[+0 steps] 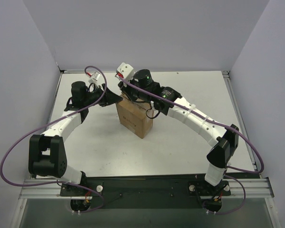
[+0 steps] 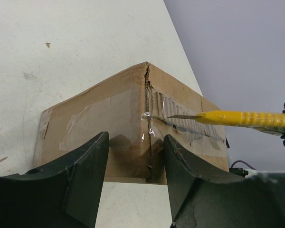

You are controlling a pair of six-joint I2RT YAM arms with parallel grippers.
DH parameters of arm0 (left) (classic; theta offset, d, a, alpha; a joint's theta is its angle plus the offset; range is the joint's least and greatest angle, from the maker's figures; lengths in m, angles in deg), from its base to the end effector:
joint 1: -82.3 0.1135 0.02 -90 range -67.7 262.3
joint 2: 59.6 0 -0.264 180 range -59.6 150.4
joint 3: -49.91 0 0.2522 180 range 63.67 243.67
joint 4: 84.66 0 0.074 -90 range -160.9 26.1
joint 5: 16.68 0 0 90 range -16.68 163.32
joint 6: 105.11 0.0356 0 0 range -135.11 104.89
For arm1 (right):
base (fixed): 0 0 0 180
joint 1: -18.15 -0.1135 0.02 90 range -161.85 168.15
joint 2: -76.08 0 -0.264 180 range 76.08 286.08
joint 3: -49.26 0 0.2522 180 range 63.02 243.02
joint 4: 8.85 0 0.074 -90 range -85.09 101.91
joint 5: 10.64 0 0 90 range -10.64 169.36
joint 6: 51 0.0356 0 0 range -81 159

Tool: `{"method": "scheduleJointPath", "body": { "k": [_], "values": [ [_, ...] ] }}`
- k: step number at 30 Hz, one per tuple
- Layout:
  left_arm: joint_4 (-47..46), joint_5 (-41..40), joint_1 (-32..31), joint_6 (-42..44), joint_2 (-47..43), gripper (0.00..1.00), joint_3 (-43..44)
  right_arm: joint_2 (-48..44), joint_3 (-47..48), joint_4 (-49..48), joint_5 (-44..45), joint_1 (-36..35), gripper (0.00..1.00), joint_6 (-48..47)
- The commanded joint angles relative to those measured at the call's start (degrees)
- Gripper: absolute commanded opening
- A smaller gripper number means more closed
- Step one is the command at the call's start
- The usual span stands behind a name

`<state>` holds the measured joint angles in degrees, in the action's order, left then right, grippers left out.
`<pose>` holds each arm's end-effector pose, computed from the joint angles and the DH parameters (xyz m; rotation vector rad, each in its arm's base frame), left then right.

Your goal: Unpack the express box

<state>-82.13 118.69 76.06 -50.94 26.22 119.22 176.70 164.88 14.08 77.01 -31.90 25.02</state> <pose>0.3314 -0.0617 0.2728 0.0625 1.9942 -1.2352 0.2691 0.3235 0.4231 -0.9458 1.4543 0.5012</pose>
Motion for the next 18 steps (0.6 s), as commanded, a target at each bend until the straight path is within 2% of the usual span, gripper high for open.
{"method": "scheduleJointPath", "body": {
  "k": [1,18],
  "values": [
    [2.00,-2.30,-0.18,1.56,-0.39,0.58,-1.67,-1.48,-0.09,-2.05,-0.38,-0.67,0.00,0.53],
    [2.70,-3.17,-0.09,1.65,-0.13,0.58,-1.67,-1.65,-0.09,4.19,2.17,-0.76,0.00,-0.88]
  ]
}}
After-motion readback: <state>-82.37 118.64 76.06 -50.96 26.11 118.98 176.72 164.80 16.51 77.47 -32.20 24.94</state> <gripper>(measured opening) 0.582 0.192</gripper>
